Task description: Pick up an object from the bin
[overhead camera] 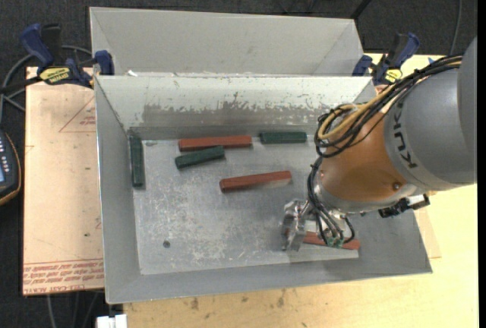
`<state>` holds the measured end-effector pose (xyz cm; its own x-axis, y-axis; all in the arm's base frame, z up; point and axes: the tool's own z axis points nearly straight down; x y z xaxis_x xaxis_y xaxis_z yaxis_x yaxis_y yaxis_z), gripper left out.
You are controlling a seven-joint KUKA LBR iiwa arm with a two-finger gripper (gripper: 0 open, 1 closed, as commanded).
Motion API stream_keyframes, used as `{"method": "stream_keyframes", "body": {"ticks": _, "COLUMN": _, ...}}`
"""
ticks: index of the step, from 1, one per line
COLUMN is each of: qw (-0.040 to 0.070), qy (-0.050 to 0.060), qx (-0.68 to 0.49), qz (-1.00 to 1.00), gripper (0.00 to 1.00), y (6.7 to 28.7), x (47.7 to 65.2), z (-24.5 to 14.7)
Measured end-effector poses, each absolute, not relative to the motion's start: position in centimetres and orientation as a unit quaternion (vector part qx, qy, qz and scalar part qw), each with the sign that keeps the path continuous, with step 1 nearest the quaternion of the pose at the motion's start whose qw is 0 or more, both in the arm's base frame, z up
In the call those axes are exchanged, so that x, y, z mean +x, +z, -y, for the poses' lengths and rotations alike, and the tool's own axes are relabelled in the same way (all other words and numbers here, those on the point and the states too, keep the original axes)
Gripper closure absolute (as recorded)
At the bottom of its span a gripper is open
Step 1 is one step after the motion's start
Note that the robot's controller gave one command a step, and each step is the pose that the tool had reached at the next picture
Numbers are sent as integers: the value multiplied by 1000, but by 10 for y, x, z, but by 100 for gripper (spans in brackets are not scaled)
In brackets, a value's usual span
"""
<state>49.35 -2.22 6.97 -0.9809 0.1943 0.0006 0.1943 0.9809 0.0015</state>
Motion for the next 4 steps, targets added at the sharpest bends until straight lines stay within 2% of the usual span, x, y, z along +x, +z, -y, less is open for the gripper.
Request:
{"method": "stream_keyframes", "body": {"ticks": 1, "qw": -1, "qy": -1, "qx": -98, "qz": 995, "gripper": 0, "y": 70, "x": 494, "z": 22}}
{"method": "stream_keyframes", "body": {"ticks": 2, "qw": -5, "qy": 0, "qx": -65, "qz": 998, "gripper": 0, "y": 71, "x": 490, "z": 69}}
{"method": "stream_keyframes", "body": {"ticks": 3, "qw": 0, "qy": -1, "qx": -63, "qz": 998, "gripper": 100, "y": 70, "x": 487, "z": 67}}
{"method": "stream_keyframes", "body": {"ticks": 4, "qw": -3, "qy": 0, "qx": 192, "qz": 981, "gripper": 100, "y": 145, "x": 507, "z": 69}}
